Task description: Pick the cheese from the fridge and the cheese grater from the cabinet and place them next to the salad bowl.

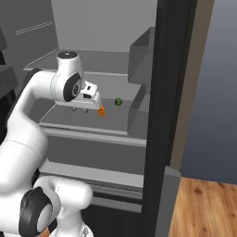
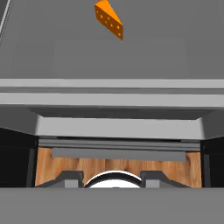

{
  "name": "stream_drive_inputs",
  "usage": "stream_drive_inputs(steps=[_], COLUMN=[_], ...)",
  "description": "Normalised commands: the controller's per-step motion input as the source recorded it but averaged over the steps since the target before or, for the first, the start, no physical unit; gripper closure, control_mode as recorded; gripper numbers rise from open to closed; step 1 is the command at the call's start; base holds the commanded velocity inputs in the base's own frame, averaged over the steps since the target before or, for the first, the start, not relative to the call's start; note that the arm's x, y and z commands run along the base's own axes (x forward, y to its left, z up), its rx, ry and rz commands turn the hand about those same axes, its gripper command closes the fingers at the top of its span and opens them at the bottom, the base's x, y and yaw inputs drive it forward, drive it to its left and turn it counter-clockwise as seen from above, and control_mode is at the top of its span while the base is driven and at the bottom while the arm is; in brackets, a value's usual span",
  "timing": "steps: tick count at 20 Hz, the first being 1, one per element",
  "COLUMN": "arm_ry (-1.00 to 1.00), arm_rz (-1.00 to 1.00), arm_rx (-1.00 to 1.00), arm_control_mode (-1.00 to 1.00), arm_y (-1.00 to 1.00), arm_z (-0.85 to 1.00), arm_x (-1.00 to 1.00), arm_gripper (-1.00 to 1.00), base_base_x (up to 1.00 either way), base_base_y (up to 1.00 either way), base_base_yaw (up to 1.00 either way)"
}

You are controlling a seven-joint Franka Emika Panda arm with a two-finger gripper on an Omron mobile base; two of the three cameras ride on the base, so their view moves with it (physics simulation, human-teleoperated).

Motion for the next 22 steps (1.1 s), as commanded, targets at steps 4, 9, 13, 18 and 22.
stream_drive_inputs(steps=[4, 9, 13, 18, 22], arm_ry=[-0.05, -0.13, -0.19, -0.12, -0.14], arm_rz=[-0.02, -0.03, 0.13, 0.16, 0.26], arm_rx=[0.00, 0.00, 0.02, 0.01, 0.00], arm_control_mode=[-1.00, -1.00, -1.00, -1.00, -1.00], arm_y=[-0.04, -0.12, -0.10, 0.00, 0.00], arm_z=[-0.01, -0.12, -0.24, -0.25, -0.15], arm_x=[-0.16, -0.40, -0.41, -0.09, 0.32], arm_gripper=[-1.00, -1.00, -1.00, -1.00, -1.00], base_base_x=[0.00, 0.00, 0.00, 0.00, 0.00], base_base_y=[0.00, 0.00, 0.00, 0.00, 0.00], base_base_yaw=[0.00, 0.00, 0.00, 0.00, 0.00])
